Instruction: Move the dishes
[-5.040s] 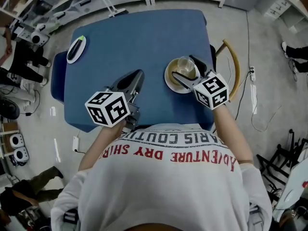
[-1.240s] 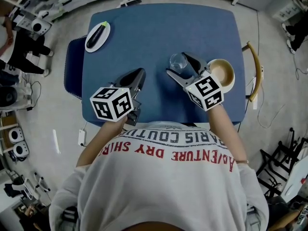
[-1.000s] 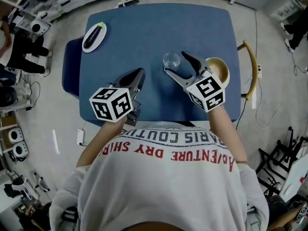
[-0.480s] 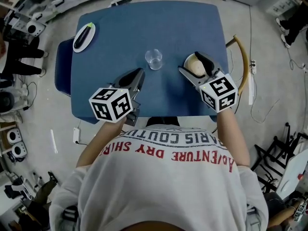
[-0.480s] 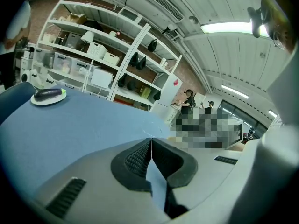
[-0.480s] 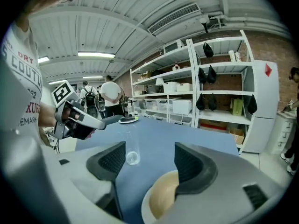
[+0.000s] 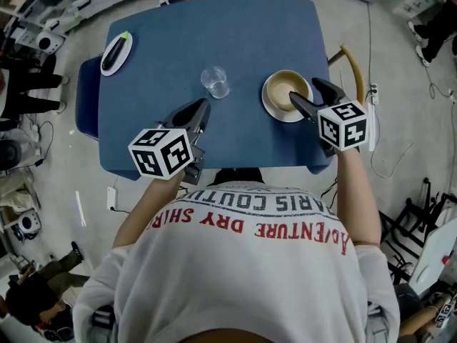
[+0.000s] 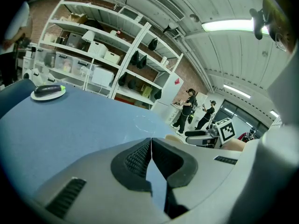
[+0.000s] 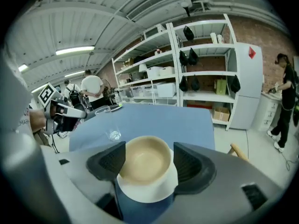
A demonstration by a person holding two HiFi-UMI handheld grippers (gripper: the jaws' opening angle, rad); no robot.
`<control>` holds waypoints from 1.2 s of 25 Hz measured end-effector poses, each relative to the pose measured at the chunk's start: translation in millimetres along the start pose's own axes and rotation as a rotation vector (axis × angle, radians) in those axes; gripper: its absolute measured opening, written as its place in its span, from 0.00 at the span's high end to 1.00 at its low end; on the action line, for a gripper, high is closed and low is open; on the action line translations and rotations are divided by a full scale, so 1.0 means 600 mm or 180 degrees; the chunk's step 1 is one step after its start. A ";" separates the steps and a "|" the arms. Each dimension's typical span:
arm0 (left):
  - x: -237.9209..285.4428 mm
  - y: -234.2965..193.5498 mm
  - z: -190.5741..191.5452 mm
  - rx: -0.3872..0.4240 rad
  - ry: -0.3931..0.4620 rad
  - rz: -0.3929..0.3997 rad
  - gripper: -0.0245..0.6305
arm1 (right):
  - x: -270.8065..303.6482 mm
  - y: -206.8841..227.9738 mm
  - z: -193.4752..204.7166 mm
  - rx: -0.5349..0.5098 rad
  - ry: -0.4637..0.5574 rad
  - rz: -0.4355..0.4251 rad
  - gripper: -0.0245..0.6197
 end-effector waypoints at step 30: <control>-0.030 0.032 0.052 -0.0232 0.0336 -0.0168 0.92 | 0.047 0.081 0.041 0.0888 -0.0953 -0.0139 0.90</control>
Point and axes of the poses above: the fingertips, and each gripper's own axes: x forward along the fingers, y to its right, z out of its underside, the point moved 10 cm from there along -x, backward along the fingers, and after that the axes turned 5 degrees about -z, right-handed, at the moved point
